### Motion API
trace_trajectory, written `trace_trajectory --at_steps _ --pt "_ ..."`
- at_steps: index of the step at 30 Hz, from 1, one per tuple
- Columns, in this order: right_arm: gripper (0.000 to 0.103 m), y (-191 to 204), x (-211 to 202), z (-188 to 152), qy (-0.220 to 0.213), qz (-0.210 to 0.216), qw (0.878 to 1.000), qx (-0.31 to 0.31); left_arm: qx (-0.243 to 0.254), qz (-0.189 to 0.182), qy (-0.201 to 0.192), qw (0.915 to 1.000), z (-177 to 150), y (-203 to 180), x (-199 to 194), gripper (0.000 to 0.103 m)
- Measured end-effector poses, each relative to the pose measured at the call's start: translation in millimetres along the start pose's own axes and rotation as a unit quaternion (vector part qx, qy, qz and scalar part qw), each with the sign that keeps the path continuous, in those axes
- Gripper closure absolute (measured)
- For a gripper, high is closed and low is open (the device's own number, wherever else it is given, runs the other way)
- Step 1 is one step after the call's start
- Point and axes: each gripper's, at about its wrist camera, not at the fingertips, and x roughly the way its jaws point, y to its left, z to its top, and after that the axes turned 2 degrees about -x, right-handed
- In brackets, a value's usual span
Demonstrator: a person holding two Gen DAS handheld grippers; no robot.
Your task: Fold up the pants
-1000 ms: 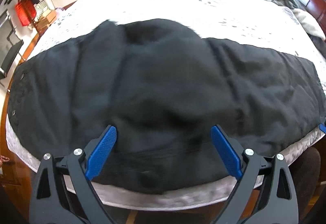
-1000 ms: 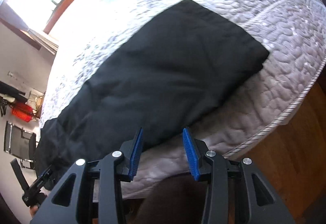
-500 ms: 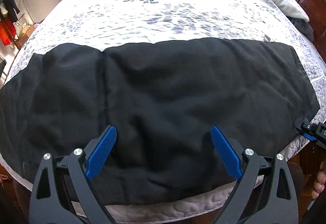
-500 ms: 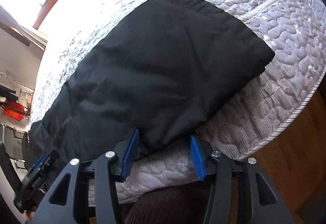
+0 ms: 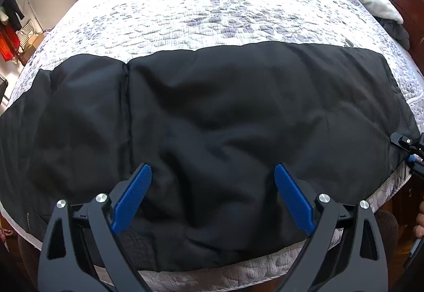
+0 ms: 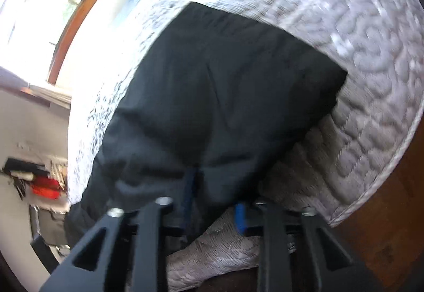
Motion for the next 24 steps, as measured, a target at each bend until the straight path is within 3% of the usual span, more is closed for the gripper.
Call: trace_trajectory --at_steps 4,12,15,18,21,24 --pt "0.091 29.6 -13.1 -4.6 -0.018 -0.056 0.994 -0.092 0.015 0.002 -0.003 0.9999 0.5 2.7 -3.9 0.009" --pt "0.091 35.7 0.1 -8.3 -0.014 -0.072 0.993 -0.095 0.025 -0.044 0.018 0.9985 -7.7 13.1 -14.2 0.009" --pt "0.09 30.6 -2.2 -7.3 -0.011 -0.07 0.993 -0.092 0.092 -0.046 0.032 0.9942 -12.0 10.2 -15.5 0.009" --pt "0.089 32.2 2.5 -9.0 -0.009 -0.072 0.993 -0.093 0.175 -0.046 0.03 0.983 -26.6 4.9 -20.6 0.009" --pt "0.088 30.2 4.4 -8.7 -0.007 -0.073 0.993 -0.092 0.214 -0.026 0.019 0.9764 -33.9 0.1 -15.8 0.009" --pt "0.086 28.8 10.0 -8.5 -0.005 -0.072 0.994 -0.085 0.219 -0.038 0.021 0.9748 -33.0 -5.0 -5.2 0.01"
